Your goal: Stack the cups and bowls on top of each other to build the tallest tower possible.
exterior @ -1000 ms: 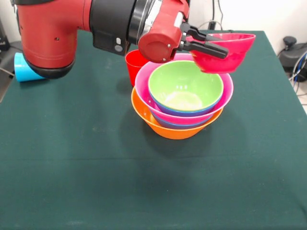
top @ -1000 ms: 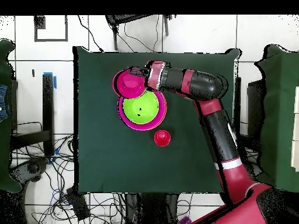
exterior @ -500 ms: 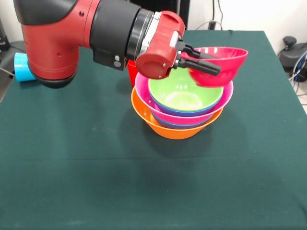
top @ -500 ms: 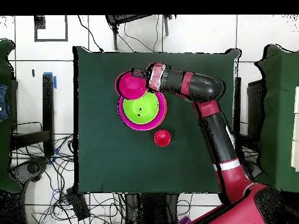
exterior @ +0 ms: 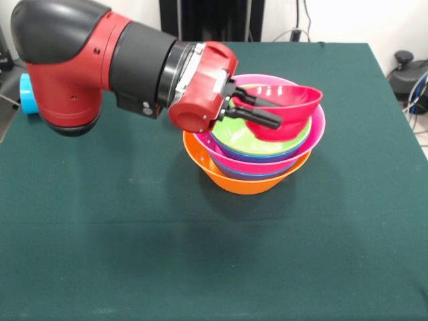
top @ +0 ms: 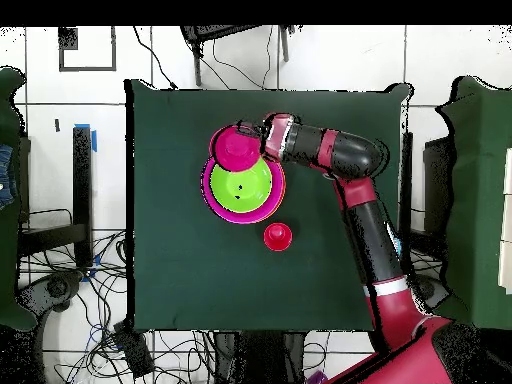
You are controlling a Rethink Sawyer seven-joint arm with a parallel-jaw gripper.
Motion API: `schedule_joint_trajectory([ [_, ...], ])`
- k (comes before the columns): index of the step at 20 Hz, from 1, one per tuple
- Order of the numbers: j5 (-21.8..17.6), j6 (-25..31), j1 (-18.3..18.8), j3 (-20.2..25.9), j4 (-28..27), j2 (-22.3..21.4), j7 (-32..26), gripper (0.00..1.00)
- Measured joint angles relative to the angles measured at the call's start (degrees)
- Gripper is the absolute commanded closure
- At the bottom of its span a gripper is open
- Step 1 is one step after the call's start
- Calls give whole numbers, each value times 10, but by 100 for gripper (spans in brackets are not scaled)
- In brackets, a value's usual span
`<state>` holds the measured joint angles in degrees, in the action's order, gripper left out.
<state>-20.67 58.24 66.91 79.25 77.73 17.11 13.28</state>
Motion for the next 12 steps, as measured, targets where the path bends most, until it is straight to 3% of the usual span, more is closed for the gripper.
schedule_joint_trajectory([
  [7, 0, 33, -1, -25, -22, 1, -40, 100],
  [8, 0, 46, -2, -35, -27, -2, -48, 0],
  [12, 0, 50, -4, -43, -28, -6, -48, 0],
])
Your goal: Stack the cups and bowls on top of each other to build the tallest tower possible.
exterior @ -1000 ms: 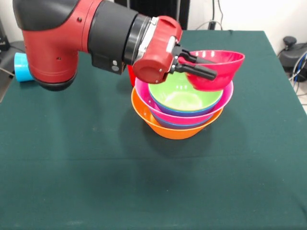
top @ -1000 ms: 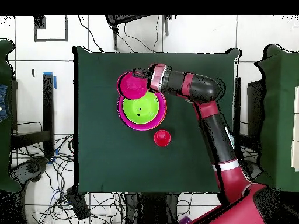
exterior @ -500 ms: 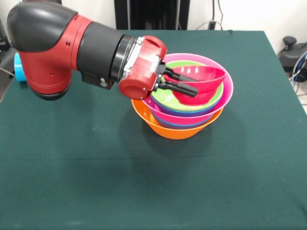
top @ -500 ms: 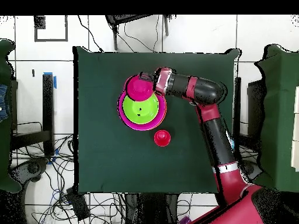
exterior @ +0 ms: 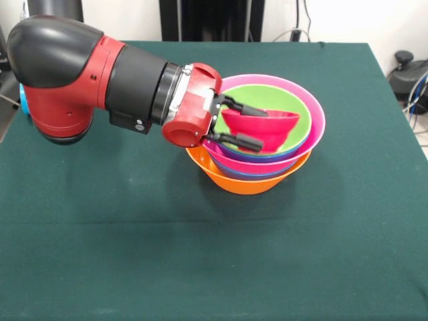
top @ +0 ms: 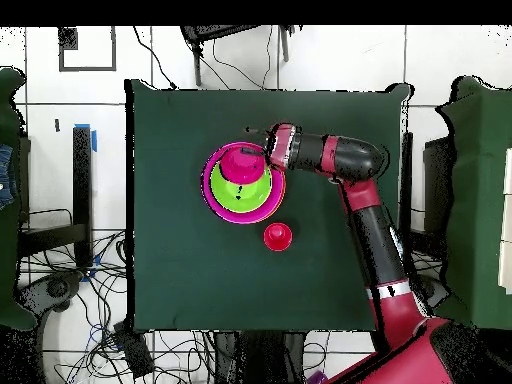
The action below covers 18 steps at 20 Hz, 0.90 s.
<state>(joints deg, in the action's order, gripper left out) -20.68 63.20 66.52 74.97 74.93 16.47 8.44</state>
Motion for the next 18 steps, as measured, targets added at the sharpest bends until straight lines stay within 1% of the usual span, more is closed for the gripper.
schedule_joint_trajectory([
  [7, 0, 9, -10, -14, -5, -11, 0, 0],
  [12, 0, 10, -17, -16, -8, -22, 0, 0],
  [18, 0, 10, -17, -16, -6, -32, 0, 0],
])
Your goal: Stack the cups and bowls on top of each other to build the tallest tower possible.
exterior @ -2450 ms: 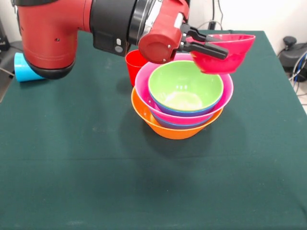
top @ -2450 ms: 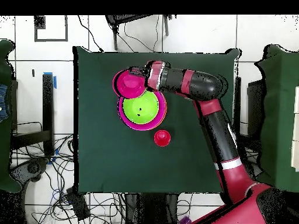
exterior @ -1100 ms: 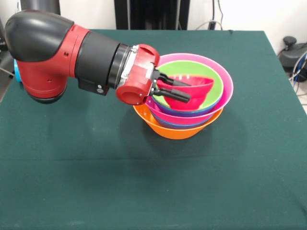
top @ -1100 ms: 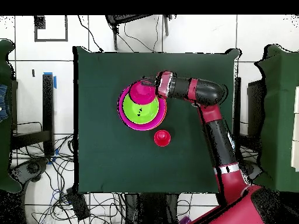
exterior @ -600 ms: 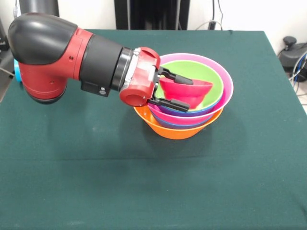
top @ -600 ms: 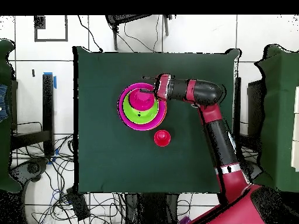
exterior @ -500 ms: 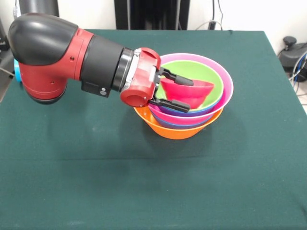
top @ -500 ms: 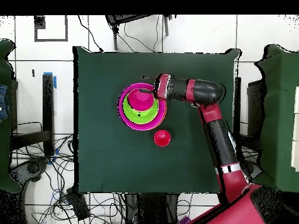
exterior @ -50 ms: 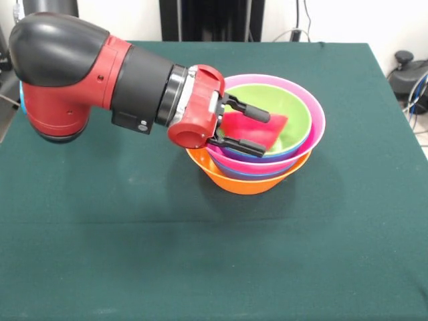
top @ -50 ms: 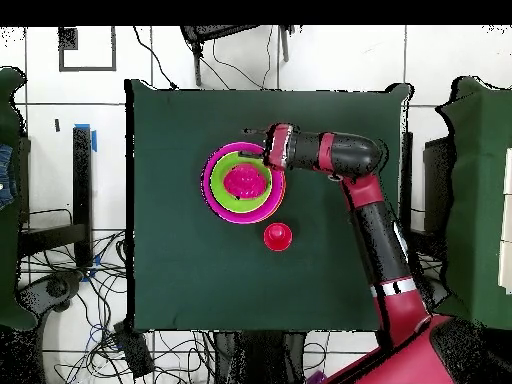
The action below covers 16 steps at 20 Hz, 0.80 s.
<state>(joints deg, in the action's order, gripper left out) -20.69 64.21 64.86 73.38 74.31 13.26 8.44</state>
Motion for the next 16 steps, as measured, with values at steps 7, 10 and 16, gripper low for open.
schedule_joint_trajectory([
  [7, -7, -18, 47, 3, 88, -51, 2, 0],
  [10, -15, -68, 88, 13, 181, -119, 22, 0],
  [16, -13, -211, 130, 44, 335, -274, 129, 0],
])
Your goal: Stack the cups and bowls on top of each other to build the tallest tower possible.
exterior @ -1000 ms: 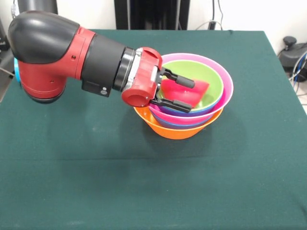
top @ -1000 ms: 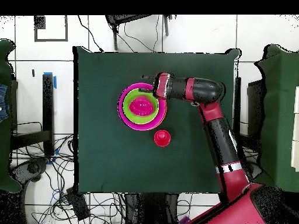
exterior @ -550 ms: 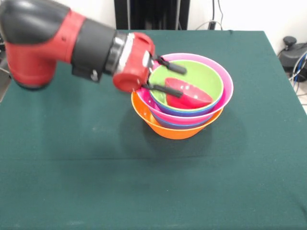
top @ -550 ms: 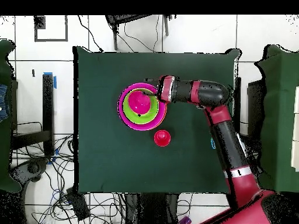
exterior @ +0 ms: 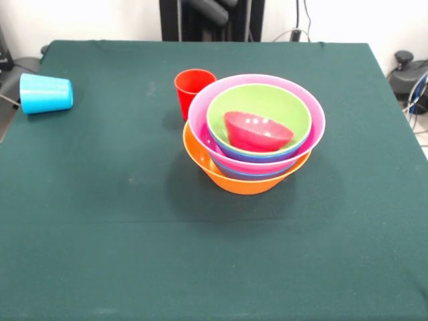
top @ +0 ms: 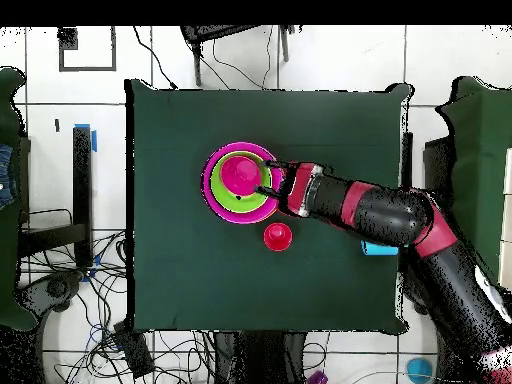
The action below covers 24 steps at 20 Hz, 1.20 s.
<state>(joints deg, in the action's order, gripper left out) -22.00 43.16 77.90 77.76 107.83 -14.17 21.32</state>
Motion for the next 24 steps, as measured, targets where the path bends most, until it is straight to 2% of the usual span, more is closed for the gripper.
schedule_joint_trajectory([
  [2, 9, -55, 3, 15, 46, -55, 56, 0],
  [3, 19, -99, 2, 28, 81, -99, 105, 0],
  [6, 35, -168, -6, 45, 129, -163, 181, 0],
  [9, 50, -261, -33, 47, 181, -235, 277, 0],
  [11, 52, -342, -78, 24, 214, -283, 349, 0],
  [12, 52, -363, -94, 12, 220, -294, 366, 0],
  [13, 52, -410, -136, -24, 233, -316, 400, 0],
  [14, 52, -431, -157, -43, 238, -324, 414, 0],
  [15, 52, -473, -213, -98, 245, -340, 440, 0],
  [17, 51, -509, -266, -151, 249, -350, 458, 0],
  [21, 54, -615, -469, -357, 257, -368, 483, 0],
  [22, 54, -623, -490, -379, 258, -368, 483, 0],
  [23, 56, -637, -531, -423, 261, -367, 483, 0],
  [24, 57, -640, -546, -440, 262, -367, 483, 0],
])
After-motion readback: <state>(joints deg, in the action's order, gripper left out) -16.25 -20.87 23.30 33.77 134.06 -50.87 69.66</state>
